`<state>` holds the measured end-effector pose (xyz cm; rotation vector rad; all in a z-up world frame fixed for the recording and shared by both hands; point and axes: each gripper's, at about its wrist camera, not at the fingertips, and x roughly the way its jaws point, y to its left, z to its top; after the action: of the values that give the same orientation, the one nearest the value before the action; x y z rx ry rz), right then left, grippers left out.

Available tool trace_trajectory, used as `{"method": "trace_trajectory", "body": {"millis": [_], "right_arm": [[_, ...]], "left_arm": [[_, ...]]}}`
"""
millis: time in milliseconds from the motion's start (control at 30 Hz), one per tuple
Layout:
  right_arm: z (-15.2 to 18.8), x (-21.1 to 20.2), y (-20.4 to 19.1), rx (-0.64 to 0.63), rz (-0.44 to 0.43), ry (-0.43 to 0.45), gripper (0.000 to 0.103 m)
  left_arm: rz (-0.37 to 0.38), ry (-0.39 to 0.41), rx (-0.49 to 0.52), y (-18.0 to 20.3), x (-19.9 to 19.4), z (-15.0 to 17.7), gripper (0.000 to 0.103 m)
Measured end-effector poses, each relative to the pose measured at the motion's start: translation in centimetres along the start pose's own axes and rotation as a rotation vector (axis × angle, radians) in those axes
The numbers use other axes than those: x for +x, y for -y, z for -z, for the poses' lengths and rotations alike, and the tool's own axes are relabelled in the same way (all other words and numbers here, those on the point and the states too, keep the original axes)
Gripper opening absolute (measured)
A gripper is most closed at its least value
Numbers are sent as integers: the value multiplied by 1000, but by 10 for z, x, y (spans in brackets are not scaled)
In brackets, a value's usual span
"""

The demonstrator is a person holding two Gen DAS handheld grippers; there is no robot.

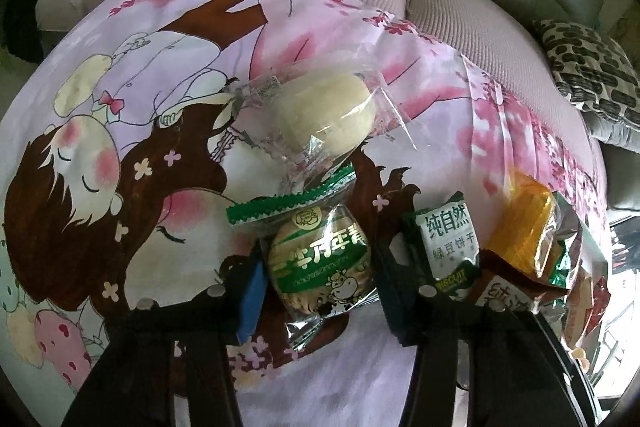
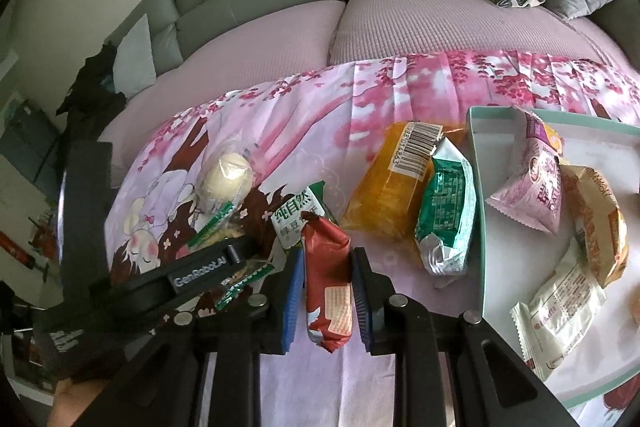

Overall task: Organize snacks
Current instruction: 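Carry the green-labelled bun packet and red wafer packet over the tray with both grippers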

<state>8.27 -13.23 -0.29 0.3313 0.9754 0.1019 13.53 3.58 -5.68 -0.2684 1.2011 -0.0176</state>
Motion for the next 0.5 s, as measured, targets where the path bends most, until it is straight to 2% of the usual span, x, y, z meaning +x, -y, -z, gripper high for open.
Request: {"method": "trace_trajectory", "body": {"millis": [333,500], "right_arm": [[5,19,-2,-25,12,-61,26],[5,20,-1,-22,9,-60,26]], "left_arm": [[13,2,-30,-5,-11,3,52],[12,0,-37,-5,-10,2,52]]}}
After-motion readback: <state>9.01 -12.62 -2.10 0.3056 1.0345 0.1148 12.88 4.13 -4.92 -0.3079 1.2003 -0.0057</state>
